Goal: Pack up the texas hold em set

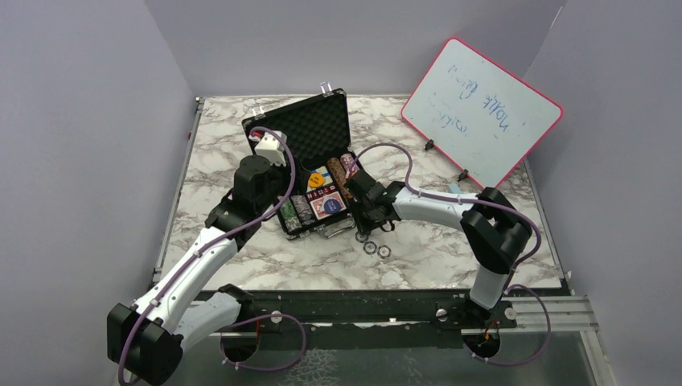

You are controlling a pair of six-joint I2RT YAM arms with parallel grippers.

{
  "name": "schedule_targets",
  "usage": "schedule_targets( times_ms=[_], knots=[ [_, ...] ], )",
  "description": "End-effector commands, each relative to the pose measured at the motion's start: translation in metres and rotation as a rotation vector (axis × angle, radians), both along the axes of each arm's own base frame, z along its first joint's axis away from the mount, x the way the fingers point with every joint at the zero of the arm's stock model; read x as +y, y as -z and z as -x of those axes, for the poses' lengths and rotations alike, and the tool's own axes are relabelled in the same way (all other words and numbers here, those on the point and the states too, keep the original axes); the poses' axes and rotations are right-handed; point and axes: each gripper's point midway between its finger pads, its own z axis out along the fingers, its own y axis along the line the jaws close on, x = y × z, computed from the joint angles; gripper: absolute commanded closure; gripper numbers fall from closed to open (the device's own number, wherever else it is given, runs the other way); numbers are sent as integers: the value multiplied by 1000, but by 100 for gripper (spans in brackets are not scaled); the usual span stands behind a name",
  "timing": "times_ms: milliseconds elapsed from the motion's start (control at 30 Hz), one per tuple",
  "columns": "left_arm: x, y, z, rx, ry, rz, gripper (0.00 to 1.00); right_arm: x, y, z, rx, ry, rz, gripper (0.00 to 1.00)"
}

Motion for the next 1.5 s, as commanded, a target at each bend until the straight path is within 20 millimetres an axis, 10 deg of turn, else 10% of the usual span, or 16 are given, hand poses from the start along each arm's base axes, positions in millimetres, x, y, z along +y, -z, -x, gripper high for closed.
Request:
schedule_targets(
  times_ms=[0, 533, 933, 1467],
  knots=[
    [3, -2, 4, -15, -16, 31, 38, -3, 0, 24, 58, -45, -4, 63],
    [-2, 0, 5, -6, 9, 43, 38, 19, -17, 29, 40, -93, -92, 55],
    [0, 0, 4, -9, -5, 38, 38, -1, -11, 20, 2, 119, -1, 18],
    [4, 2, 4, -7, -22, 25, 38, 6, 10, 26, 61, 240, 69, 28]
  ],
)
